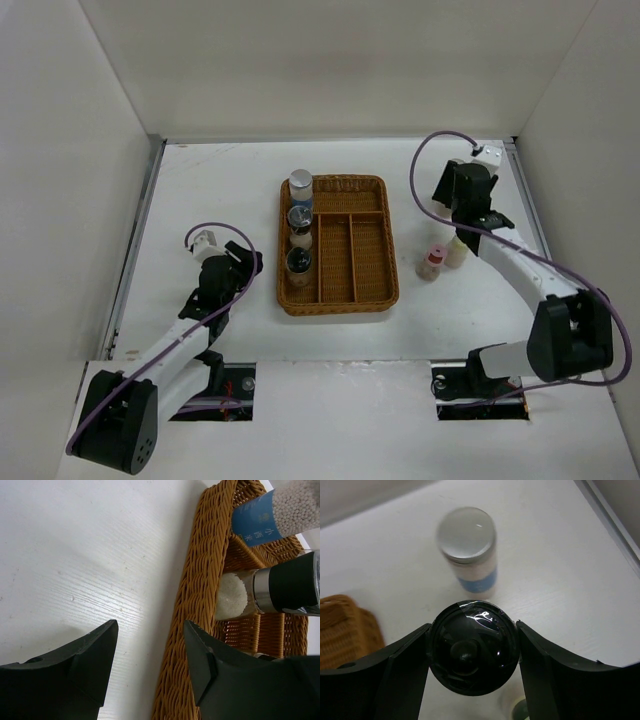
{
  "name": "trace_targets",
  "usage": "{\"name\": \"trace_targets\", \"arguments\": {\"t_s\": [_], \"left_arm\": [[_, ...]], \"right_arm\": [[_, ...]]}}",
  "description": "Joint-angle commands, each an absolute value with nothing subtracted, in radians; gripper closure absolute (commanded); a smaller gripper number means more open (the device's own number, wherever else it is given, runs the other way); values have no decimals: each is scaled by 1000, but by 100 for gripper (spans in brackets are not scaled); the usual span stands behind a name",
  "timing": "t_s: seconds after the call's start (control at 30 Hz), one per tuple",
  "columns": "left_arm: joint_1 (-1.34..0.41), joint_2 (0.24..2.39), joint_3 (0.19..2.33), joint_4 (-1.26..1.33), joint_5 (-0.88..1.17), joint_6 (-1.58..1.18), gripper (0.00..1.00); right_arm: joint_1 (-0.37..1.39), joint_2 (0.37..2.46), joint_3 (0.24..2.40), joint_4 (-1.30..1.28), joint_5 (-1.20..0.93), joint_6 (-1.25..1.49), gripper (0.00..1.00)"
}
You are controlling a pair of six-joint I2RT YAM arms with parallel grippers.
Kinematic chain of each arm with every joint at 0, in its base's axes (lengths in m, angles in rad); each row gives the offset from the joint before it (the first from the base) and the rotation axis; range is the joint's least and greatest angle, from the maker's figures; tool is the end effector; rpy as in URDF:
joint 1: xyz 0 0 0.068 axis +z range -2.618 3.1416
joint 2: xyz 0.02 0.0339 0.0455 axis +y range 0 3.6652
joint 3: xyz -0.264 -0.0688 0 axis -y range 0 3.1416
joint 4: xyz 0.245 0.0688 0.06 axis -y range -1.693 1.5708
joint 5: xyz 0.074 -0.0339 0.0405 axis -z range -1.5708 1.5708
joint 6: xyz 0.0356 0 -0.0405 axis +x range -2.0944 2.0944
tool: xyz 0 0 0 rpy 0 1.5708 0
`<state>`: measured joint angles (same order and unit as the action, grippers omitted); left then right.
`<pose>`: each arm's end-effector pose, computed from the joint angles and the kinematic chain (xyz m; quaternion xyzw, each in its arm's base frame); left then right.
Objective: Organize the condiment bottles
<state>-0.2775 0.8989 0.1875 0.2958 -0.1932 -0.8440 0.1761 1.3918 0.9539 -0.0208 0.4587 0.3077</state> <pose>0.1751 -0.0428 0.1616 -0.2836 0.7859 -0.2206 0.5032 0.3132 0.0397 0.2768 0.1741 0.8174 -0.0643 0.5453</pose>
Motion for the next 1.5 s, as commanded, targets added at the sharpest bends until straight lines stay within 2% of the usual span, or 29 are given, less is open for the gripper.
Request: {"name": "trace_targets", "arguments": {"t_s": [0.0,0.23,0.67,1.2,1.4,1.47], "left_arm": [[-283,871,222,331,-186,-836,47],[-283,873,212,336,-190,-838,47],[-291,848,178,328,-184,-824,47],[-291,827,161,322,-183,-801,47],[-291,834,163,327,-183,-799,46],[-291,834,163,327,-183,-799,46]], "right_arm": [[251,1289,976,103,512,256,50],[430,1267,1022,95,470,261,50],[720,1482,1173,112,360,357,50],[755,1690,1226,149,354,373,51],[760,1749,1232,170,368,376,47],[765,1758,1233,178,385,371,42]]}}
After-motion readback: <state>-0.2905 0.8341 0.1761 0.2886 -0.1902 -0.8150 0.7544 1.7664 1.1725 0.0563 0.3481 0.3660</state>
